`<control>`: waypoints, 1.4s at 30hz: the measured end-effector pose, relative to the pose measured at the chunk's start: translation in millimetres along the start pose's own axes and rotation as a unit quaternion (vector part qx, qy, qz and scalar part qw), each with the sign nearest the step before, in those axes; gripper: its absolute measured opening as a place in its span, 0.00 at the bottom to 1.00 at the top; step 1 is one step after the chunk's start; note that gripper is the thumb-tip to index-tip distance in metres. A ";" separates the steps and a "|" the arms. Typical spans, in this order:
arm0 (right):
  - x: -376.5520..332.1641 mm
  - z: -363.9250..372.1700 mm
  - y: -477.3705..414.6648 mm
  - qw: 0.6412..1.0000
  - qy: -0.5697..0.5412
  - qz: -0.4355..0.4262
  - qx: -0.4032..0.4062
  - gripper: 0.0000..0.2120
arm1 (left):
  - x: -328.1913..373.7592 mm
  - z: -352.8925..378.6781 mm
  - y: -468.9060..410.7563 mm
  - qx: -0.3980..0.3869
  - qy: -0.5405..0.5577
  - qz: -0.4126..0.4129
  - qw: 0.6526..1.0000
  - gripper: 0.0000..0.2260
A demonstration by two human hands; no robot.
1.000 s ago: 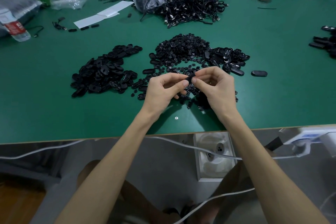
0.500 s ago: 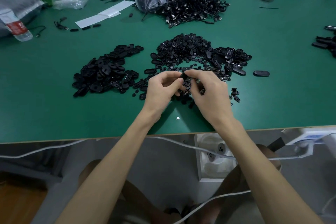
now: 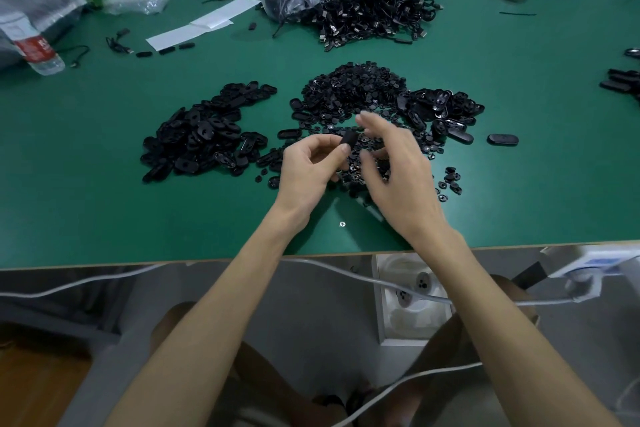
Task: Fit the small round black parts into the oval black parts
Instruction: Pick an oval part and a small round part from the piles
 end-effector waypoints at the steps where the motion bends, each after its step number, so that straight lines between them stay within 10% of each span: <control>1: 2.0 -3.5 -0.5 1.000 -0.007 0.005 0.016 0.18 | 1.9 3.8 1.3 -0.012 -0.012 0.005 1.000 0.03; 7: 14.2 -14.3 -0.3 0.997 -0.037 0.050 0.054 0.04 | 7.8 19.0 5.8 -0.066 -0.055 0.021 0.996 0.02; 42: 44.5 -20.6 8.2 0.960 -0.193 0.177 0.101 0.03 | 18.4 15.8 7.1 -0.036 -0.092 0.067 0.993 0.07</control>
Point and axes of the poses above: each hand's wrist, its own y-axis away from the middle knuckle, its own z-axis out of the palm, x = y × z, the point moved 10 cm from there along -y, towards the middle knuckle, and after that the axes turned 7 degrees about -z, right-handed, at the moved point
